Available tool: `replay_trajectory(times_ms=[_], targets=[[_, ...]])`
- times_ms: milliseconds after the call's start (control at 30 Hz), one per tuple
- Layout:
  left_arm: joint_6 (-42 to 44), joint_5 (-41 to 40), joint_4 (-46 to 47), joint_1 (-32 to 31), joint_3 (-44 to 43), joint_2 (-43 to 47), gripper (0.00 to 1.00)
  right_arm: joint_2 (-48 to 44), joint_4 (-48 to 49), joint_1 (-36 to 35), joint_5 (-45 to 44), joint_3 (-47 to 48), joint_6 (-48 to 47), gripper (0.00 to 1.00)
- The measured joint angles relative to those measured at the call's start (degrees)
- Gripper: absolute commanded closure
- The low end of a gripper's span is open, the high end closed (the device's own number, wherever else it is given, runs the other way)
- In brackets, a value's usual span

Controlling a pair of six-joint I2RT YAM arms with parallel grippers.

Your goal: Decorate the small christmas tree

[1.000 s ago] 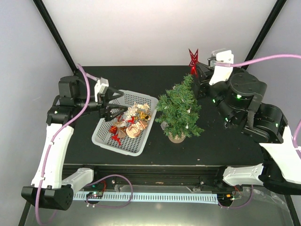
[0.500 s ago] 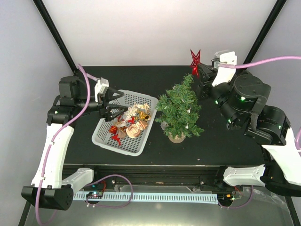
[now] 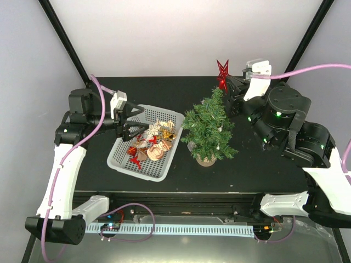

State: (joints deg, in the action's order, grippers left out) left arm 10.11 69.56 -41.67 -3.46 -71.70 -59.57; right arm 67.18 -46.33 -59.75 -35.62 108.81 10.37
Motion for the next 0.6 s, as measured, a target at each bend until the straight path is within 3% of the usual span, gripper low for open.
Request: replay_trajectory(times_ms=[600], targets=[[-0.1,0.0,0.2,0.0,0.5,0.0,0.01,0.0,0.0,0.0,0.3,1.0,0.3,0.99]])
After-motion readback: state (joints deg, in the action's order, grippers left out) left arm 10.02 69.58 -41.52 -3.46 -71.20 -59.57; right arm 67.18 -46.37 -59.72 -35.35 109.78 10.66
